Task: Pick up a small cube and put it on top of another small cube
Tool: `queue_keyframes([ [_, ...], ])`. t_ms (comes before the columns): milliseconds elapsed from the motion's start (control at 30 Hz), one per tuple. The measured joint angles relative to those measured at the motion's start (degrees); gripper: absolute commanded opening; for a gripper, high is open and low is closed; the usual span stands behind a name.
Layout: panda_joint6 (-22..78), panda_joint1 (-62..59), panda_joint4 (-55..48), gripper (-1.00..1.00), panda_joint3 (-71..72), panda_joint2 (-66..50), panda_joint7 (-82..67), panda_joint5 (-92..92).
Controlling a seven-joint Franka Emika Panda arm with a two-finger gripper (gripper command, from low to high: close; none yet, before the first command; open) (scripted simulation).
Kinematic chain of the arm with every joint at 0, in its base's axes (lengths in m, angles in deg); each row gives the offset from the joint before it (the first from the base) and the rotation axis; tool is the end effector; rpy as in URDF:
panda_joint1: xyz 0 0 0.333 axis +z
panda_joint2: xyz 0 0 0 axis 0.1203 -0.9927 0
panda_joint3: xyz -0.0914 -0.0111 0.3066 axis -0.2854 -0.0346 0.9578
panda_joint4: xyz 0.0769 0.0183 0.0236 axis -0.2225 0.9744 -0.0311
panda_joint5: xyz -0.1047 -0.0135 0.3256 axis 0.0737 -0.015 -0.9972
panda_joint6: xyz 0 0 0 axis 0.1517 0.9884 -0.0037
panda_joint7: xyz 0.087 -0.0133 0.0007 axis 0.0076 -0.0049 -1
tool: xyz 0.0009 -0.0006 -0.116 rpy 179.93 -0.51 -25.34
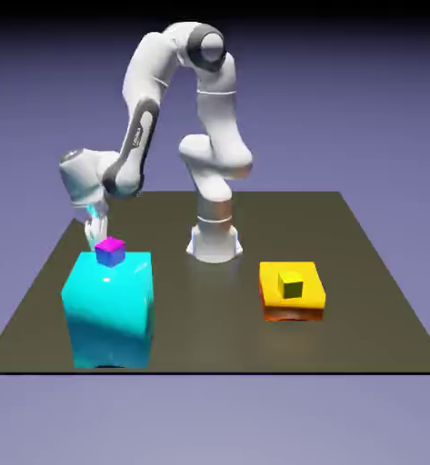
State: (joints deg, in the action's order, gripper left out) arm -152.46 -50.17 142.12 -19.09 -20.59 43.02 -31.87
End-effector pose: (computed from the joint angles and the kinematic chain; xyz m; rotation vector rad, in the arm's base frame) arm 0.2018 -0.3076 0.2383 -1.4176 2.7241 0.2680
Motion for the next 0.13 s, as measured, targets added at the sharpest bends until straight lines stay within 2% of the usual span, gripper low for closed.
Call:
queue_keyframes([
  [33, -2.2, -0.3, 0.2, -1.0, 0.7, -2.1, -1.0, -1.4],
  [67, -3.6, -0.5, 0.3, 1.0, 1.1, -3.4, -1.7, -2.4],
  [133, -3.6, -0.5, 0.3, 1.0, 1.1, -3.4, -1.7, -2.4],
])
